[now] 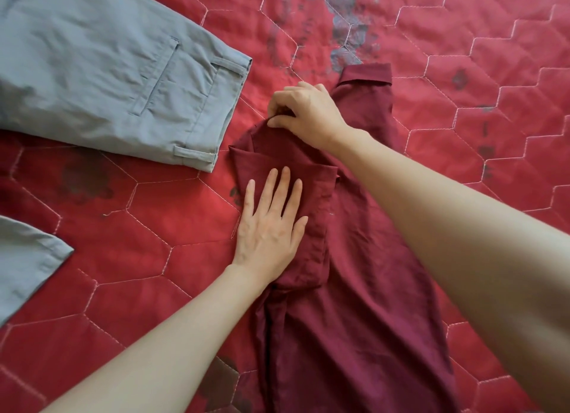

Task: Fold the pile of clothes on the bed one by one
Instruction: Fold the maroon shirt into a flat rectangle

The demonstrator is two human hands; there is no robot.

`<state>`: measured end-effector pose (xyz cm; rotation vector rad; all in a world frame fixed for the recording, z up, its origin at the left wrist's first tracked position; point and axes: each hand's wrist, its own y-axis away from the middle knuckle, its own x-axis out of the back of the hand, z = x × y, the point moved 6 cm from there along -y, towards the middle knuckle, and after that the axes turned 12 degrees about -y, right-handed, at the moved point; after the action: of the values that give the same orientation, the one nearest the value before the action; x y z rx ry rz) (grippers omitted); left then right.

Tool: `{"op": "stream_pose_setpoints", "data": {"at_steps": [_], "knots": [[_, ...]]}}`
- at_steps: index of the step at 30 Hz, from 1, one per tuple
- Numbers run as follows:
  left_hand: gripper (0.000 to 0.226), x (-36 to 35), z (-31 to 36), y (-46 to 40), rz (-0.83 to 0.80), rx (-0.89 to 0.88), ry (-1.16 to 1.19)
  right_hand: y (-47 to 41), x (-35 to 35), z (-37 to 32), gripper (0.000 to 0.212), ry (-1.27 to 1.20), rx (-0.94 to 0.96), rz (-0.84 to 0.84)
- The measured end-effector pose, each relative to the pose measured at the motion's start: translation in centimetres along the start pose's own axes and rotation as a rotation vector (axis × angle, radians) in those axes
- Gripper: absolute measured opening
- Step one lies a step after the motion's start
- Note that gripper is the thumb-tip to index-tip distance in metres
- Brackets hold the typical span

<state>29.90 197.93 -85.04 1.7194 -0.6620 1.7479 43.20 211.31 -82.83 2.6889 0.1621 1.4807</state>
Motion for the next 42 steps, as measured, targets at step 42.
{"op": "stream_pose_setpoints", "data": {"at_steps": [42], "knots": [[0.058,-2.0,5.1,12.9,-0.090,0.012,-0.106,22.5,-2.8,5.5,0.055,0.237,-0.314,0.122]]}}
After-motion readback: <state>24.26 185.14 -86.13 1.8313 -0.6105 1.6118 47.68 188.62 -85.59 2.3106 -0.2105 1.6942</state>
